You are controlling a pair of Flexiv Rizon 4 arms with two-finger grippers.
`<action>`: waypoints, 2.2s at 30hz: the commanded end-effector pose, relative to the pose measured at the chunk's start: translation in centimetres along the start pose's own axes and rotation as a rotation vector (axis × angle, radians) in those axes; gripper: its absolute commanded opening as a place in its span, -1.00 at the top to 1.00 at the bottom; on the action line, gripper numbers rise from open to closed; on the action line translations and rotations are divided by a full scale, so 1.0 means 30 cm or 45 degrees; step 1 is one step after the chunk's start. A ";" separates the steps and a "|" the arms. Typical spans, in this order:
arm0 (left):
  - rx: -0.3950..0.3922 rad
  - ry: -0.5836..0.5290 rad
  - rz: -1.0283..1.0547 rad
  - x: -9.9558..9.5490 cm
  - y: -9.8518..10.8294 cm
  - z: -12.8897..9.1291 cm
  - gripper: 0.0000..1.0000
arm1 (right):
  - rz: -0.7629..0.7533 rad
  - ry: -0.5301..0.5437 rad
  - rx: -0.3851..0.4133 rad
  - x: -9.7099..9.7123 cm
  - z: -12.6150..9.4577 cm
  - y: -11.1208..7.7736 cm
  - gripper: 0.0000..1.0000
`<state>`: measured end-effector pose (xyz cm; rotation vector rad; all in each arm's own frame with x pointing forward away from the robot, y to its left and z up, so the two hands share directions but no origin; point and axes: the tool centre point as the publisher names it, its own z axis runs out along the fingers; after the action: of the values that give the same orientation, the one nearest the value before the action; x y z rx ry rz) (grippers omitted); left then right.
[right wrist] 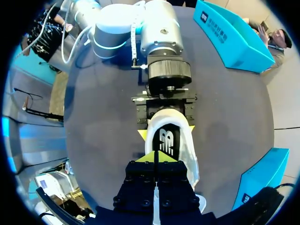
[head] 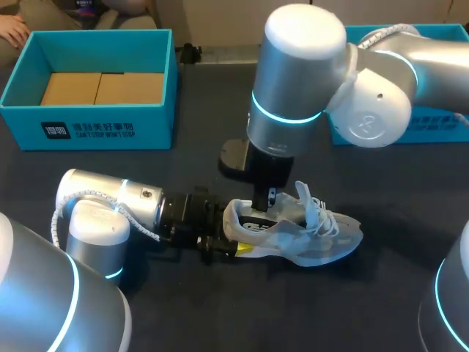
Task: Take the shoe out of the shoebox, open the shoe tongue, remove and reinsert the insole, then place the shoe into the shoebox
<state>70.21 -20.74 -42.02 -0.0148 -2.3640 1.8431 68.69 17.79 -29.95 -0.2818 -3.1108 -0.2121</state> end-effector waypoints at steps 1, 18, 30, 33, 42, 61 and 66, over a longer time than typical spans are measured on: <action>0.000 -0.002 0.000 0.001 0.000 -0.001 1.00 | -0.039 -0.017 0.026 -0.007 0.011 0.002 1.00; 0.000 -0.002 0.000 0.001 0.000 -0.001 1.00 | -0.232 -0.052 0.042 -0.079 0.197 -0.034 1.00; 0.000 -0.002 0.000 0.001 0.000 -0.001 1.00 | -0.215 -0.048 0.089 -0.101 0.226 -0.179 1.00; 0.000 -0.002 0.000 0.001 0.000 -0.001 1.00 | -0.190 -0.054 0.093 -0.109 0.224 -0.218 1.00; 0.000 -0.002 0.000 0.001 0.000 -0.001 1.00 | -0.172 -0.067 0.099 -0.119 0.232 -0.276 0.98; 0.000 -0.002 0.000 0.001 0.000 -0.001 1.00 | -0.177 -0.021 0.160 -0.164 0.316 -0.230 0.47; 0.000 -0.002 0.000 0.001 0.000 -0.001 1.00 | -0.169 -0.023 0.178 -0.166 0.325 -0.220 0.41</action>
<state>70.22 -20.74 -42.01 -0.0141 -2.3638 1.8433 72.01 10.88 -40.10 -0.0722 -3.1483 -0.0364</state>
